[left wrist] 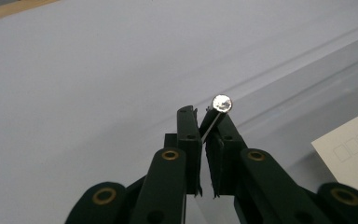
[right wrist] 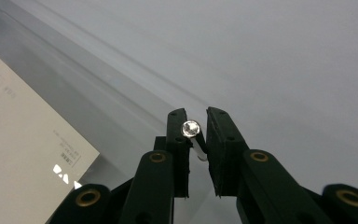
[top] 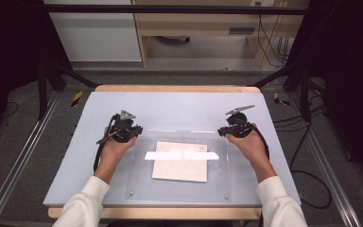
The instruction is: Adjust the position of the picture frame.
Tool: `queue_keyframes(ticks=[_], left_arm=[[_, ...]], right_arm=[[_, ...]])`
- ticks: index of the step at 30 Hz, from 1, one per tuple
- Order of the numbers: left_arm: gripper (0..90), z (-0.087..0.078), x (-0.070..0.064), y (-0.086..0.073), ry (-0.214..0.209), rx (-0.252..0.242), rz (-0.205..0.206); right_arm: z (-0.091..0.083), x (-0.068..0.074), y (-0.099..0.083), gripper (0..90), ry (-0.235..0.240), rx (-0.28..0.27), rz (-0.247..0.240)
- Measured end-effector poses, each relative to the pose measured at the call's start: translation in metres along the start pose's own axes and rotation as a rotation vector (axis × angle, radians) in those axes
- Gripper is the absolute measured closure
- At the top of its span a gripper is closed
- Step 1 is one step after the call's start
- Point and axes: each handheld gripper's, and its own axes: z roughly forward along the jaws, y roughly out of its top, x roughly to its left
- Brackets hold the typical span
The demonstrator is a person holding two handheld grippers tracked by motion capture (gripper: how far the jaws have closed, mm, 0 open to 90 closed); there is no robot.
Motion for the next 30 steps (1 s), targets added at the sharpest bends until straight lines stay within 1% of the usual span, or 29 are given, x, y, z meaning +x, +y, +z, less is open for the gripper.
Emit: queue_keyframes(ticks=[2, 4, 5, 6, 7, 8, 10, 11, 13, 16, 19, 20, 21, 23, 26, 30], left_arm=[[83.7, 0.001, 0.001, -0.001, 0.0, 0.001, -0.002], [83.7, 0.003, 0.001, -0.001, 0.002, 0.0, -0.005], [83.8, 0.003, 0.001, -0.002, 0.005, -0.001, -0.002], [83.9, 0.004, 0.001, -0.002, 0.007, -0.001, -0.002], [83.9, 0.004, 0.001, -0.002, 0.007, -0.001, -0.002], [84.0, 0.006, 0.001, -0.003, 0.009, 0.001, 0.001], [84.1, 0.009, 0.001, -0.004, 0.011, 0.003, -0.004], [84.2, 0.011, 0.0, -0.004, 0.015, 0.008, 0.0], [84.6, 0.013, 0.001, -0.006, 0.017, 0.016, 0.003], [84.6, 0.015, 0.001, -0.007, 0.018, 0.009, -0.004], [84.7, 0.015, 0.0, -0.007, 0.027, 0.01, 0.009], [84.8, 0.016, 0.0, -0.008, 0.029, 0.009, 0.005], [84.8, 0.017, 0.0, -0.008, 0.029, 0.006, 0.003], [84.8, 0.017, -0.001, -0.008, 0.027, 0.006, -0.004], [84.8, 0.02, -0.001, -0.009, 0.032, 0.002, -0.013], [84.8, 0.021, -0.001, -0.011, 0.034, -0.002, -0.017]], right_arm=[[0.002, -0.001, 0.001, 79.8, 0.0, 0.005, 0.006], [0.005, -0.002, 0.001, 80.0, -0.005, 0.002, 0.0], [0.005, -0.001, 0.001, 80.2, -0.008, 0.005, 0.007], [0.006, -0.001, 0.001, 80.7, -0.018, 0.007, 0.0], [0.006, -0.001, 0.001, 80.7, -0.018, 0.007, 0.0], [0.007, 0.001, 0.0, 81.4, -0.039, 0.001, -0.006], [0.01, 0.001, -0.003, 81.8, -0.042, -0.007, 0.003], [0.011, 0.0, -0.004, 82.1, -0.047, -0.006, -0.006], [0.014, 0.001, -0.005, 82.3, -0.052, -0.009, 0.009], [0.017, 0.002, -0.006, 82.9, -0.065, -0.005, 0.002], [0.019, 0.003, -0.007, 83.8, -0.095, -0.017, -0.022], [0.019, 0.003, -0.008, 83.9, -0.1, -0.024, -0.026], [0.02, 0.003, -0.008, 83.9, -0.098, -0.03, -0.02], [0.02, 0.002, -0.009, 84.0, -0.099, -0.036, -0.024], [0.022, 0.004, -0.012, 84.8, -0.124, -0.049, -0.046], [0.024, 0.005, -0.015, 85.0, -0.129, -0.066, -0.048]])
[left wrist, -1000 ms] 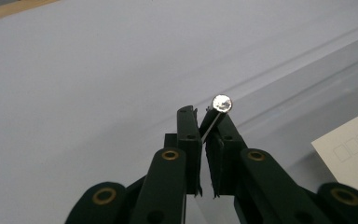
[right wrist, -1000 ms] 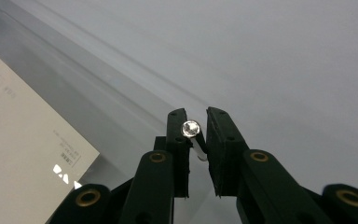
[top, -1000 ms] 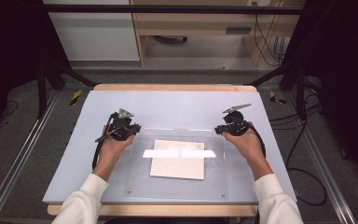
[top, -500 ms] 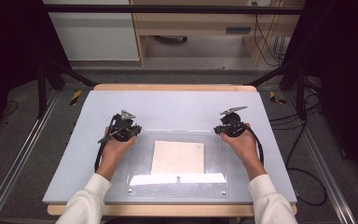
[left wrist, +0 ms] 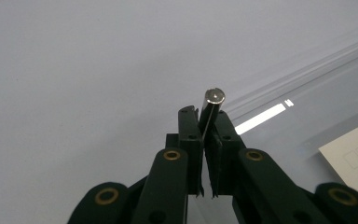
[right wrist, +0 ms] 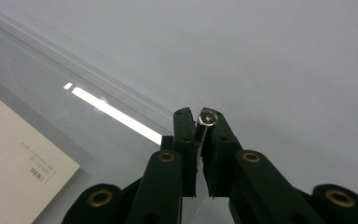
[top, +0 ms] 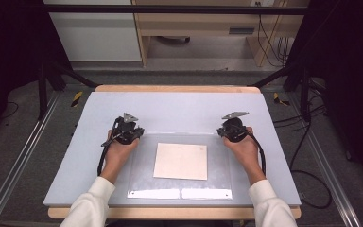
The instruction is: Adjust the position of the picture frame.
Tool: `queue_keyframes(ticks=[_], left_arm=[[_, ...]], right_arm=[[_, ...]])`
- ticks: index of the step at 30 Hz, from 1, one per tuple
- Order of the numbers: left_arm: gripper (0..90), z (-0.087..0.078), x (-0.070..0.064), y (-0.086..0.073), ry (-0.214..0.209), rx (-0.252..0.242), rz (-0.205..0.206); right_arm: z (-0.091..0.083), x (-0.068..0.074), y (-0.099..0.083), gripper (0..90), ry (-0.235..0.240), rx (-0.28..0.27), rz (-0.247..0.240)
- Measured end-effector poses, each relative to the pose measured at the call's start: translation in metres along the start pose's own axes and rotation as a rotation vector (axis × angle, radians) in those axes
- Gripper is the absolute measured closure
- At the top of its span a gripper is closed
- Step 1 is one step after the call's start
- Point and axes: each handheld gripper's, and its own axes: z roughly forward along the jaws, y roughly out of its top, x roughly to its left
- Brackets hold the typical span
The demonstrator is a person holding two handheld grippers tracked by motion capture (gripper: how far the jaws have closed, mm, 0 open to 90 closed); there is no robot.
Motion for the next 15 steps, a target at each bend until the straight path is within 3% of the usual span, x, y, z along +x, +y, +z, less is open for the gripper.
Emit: queue_keyframes(ticks=[15], left_arm=[[84.9, 0.0055, -0.0011, -0.0041, 0.008, 0.009, -0.015]], right_arm=[[0.0069, -0.0015, -0.0074, 85.0, 0.003, -0.017, 0.013]])
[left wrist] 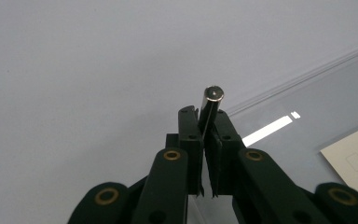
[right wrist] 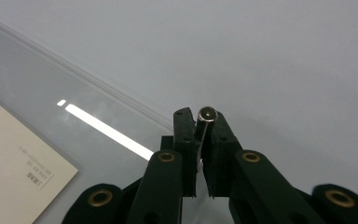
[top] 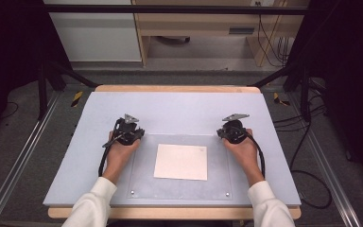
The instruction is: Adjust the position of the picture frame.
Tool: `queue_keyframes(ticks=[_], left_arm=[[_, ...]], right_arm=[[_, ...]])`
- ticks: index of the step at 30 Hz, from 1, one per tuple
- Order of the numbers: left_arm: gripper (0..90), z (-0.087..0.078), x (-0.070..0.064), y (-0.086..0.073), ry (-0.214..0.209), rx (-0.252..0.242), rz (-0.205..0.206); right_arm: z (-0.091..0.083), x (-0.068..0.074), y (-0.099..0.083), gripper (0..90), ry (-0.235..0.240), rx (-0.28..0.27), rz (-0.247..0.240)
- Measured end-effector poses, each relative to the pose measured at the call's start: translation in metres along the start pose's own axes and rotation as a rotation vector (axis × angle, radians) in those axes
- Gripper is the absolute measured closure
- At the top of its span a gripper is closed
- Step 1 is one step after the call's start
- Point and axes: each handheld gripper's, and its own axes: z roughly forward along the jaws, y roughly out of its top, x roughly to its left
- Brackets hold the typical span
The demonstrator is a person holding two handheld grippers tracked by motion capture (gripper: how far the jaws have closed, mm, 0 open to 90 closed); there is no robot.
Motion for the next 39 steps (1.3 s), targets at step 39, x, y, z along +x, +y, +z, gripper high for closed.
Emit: queue_keyframes(ticks=[39], left_arm=[[84.6, -0.015, -0.005, -0.007, 0.065, -0.15, -0.019]], right_arm=[[-0.014, 0.008, 0.004, 85.3, -0.06, -0.101, 0.013]])
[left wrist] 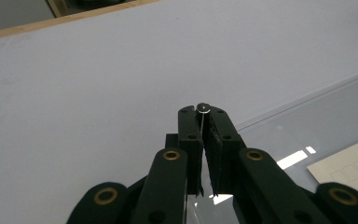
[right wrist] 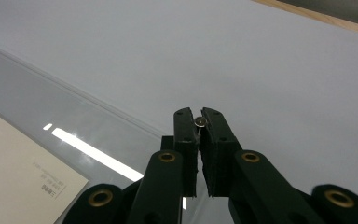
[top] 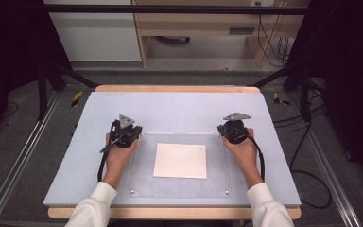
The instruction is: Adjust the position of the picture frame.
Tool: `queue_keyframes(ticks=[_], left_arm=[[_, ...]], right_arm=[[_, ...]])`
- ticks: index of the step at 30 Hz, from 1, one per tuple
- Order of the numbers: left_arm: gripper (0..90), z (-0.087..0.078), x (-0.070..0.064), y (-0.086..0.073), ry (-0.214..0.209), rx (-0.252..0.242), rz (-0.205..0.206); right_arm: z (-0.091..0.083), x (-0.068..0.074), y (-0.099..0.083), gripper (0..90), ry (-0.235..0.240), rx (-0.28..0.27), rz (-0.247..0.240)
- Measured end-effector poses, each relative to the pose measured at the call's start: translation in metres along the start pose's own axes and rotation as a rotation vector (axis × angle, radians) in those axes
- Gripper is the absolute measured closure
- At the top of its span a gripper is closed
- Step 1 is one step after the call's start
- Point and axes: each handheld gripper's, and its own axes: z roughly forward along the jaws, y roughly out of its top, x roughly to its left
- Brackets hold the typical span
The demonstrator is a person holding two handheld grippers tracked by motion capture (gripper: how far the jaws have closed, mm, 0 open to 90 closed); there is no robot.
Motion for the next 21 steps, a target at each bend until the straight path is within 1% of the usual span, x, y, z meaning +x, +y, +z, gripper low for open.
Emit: queue_keyframes(ticks=[1, 2, 3, 9, 10, 15, 17, 18, 20, 21], left_arm=[[84.7, 0.0, 0.0, 0.0, 0.0, 0.0, 0.0], [84.7, 0.0003, -0.0008, -0.0001, 0.007, -0.004, -0.013], [84.8, 0.0004, -0.0012, 0.0001, 0.01, -0.004, -0.017], [84.7, 0.0005, -0.002, 0.0005, 0.01, -0.008, -0.025], [84.7, 0.0002, -0.0034, -0.0001, 0.013, -0.017, -0.028], [84.6, 0.0002, -0.0066, -0.0007, 0.022, -0.03, -0.029], [84.6, 0.0001, -0.0078, -0.0008, 0.028, -0.036, -0.015], [84.6, 0.0002, -0.0076, -0.001, 0.027, -0.036, -0.02], [84.7, 0.0008, -0.0072, -0.0006, 0.024, -0.035, -0.025], [84.9, 0.0011, -0.0065, 0.0004, 0.02, -0.028, -0.027]], right_arm=[[0.0, 0.0, 0.0, 85.3, 0.0, 0.0, 0.0], [-0.0002, 0.0009, 0.0002, 85.4, -0.007, 0.0, 0.001], [-0.0004, 0.0016, 0.0004, 85.4, -0.011, 0.004, 0.0], [-0.0022, 0.0026, 0.001, 85.6, -0.019, 0.013, 0.013], [-0.004, 0.0034, 0.0009, 85.6, -0.019, 0.011, 0.02], [-0.0061, 0.0024, -0.0017, 85.7, -0.024, 0.013, 0.016], [-0.0064, 0.0025, -0.002, 85.6, -0.025, 0.018, 0.015], [-0.0065, 0.0024, -0.0018, 85.6, -0.024, 0.021, 0.018], [-0.0066, 0.0026, -0.0011, 85.6, -0.027, 0.031, 0.009], [-0.0062, 0.0027, -0.0005, 85.6, -0.029, 0.033, 0.01]])
